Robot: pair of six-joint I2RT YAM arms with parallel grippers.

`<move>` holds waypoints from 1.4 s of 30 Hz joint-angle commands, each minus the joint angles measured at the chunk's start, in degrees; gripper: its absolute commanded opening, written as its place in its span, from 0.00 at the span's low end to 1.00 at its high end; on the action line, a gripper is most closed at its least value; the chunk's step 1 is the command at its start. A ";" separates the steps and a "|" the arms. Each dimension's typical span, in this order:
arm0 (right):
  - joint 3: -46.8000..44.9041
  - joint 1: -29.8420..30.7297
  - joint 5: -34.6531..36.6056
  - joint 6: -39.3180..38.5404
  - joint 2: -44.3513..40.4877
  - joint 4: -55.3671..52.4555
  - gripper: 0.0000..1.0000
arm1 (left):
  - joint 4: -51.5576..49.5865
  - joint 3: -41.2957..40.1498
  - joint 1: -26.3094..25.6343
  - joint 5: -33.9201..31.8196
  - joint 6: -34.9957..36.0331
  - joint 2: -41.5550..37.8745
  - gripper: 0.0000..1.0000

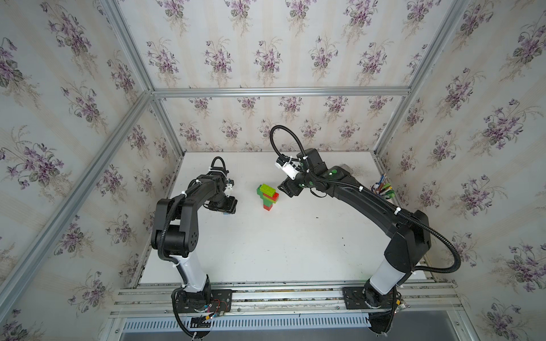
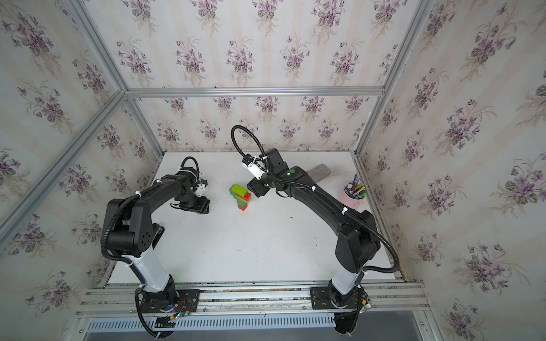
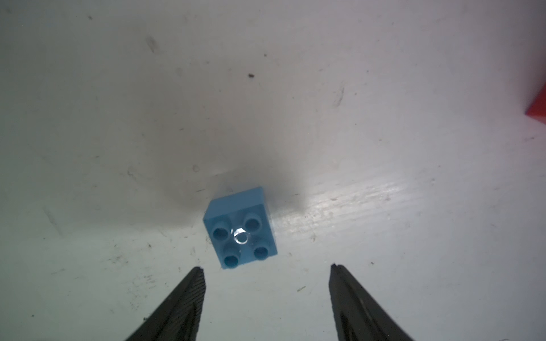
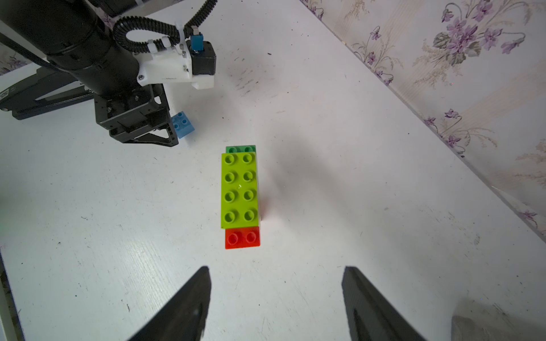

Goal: Assemble a spoon with lego
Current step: Pick up the lego brick from the center of the board, then place the lego brick at the center of the board.

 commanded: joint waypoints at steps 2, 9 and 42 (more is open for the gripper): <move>-0.02 -0.34 0.32 0.23 -0.71 0.60 0.73 | -0.01 1.43 0.03 -1.31 0.27 2.00 0.66; -0.70 -1.30 0.49 -0.10 -2.01 0.34 0.73 | 0.40 2.15 -0.21 -2.21 0.48 3.63 0.37; -22.68 -4.42 -1.60 0.10 -17.28 8.04 0.73 | 6.75 -19.75 -27.90 -3.61 -20.42 -17.06 0.37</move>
